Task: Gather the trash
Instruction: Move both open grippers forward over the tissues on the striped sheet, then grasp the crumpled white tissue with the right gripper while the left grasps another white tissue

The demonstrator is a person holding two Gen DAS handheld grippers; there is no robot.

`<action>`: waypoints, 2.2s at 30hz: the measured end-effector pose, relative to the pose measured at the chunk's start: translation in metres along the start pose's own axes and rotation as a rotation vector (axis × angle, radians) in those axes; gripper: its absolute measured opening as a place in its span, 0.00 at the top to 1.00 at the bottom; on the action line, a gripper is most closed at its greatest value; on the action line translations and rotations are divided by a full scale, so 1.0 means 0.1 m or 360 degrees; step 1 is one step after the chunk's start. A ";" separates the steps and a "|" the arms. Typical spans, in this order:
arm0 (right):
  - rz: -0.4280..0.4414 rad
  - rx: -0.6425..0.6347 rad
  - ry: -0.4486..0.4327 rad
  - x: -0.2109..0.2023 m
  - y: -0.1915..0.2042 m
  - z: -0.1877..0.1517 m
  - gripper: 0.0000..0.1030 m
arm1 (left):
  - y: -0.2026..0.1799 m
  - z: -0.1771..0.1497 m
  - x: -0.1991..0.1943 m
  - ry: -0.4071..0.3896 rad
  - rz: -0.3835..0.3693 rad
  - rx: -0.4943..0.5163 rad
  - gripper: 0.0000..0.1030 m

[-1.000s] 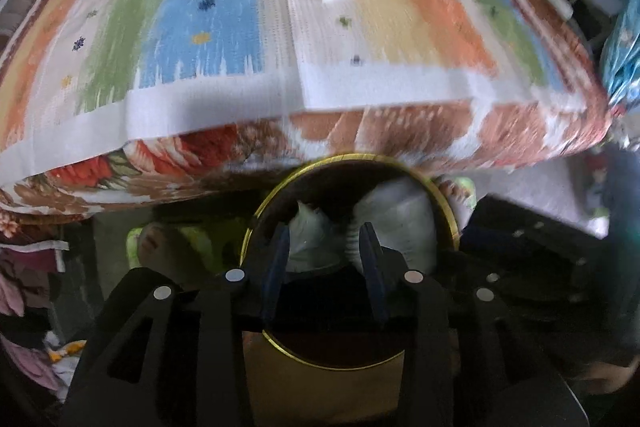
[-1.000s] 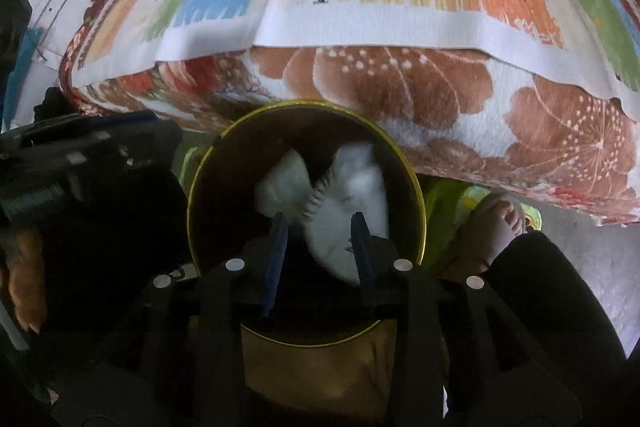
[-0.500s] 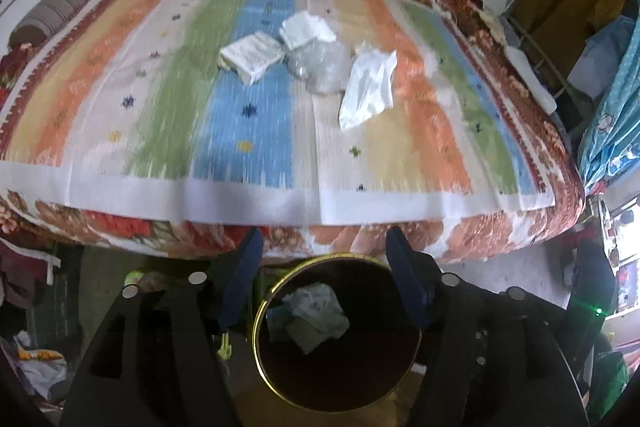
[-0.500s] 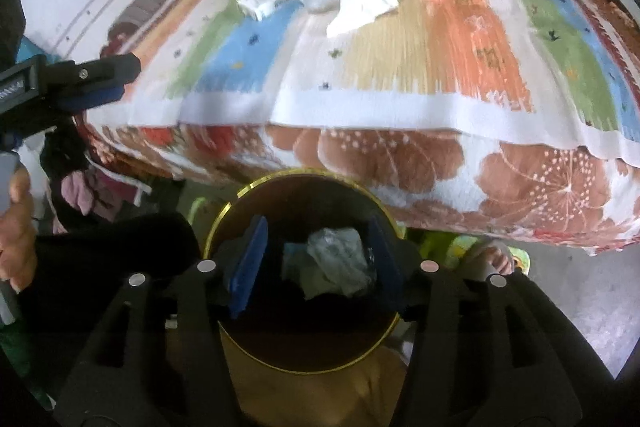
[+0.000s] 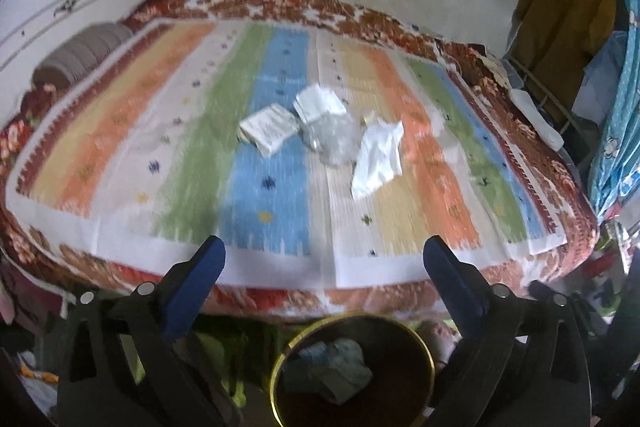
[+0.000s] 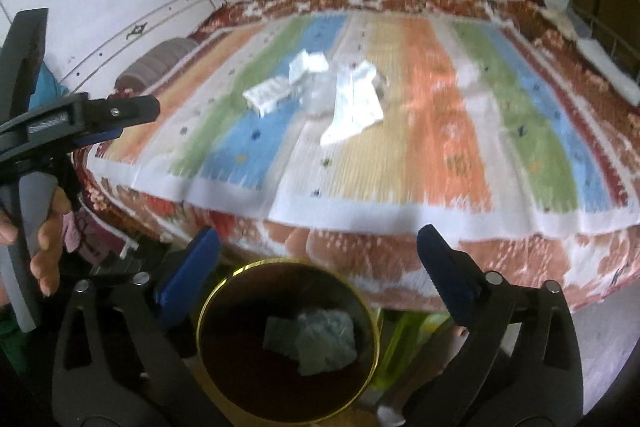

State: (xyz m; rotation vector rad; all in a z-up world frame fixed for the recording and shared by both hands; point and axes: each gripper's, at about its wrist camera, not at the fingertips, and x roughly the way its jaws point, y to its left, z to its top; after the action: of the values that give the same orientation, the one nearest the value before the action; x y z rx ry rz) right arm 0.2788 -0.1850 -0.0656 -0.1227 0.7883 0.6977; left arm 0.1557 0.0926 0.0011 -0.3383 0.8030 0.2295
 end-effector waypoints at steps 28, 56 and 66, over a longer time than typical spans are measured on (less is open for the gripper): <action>-0.0019 -0.0136 -0.0048 0.54 0.10 0.91 0.09 | 0.23 0.91 0.69 0.0001 -0.0080 -0.0109 0.07; 0.0034 0.0108 0.0107 1.69 -0.33 1.34 0.18 | 0.53 1.45 1.92 0.0199 -0.0118 -0.0243 0.16; 0.0050 0.0190 0.0180 2.09 -0.50 1.45 0.34 | 0.51 1.54 2.45 0.0257 -0.0215 -0.0304 0.26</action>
State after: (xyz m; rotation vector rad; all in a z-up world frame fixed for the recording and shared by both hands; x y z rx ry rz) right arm 0.5012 -0.0617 -0.1139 -0.0418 0.9396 0.6758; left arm 0.4060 0.2162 -0.0898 -0.5946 0.9154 0.1536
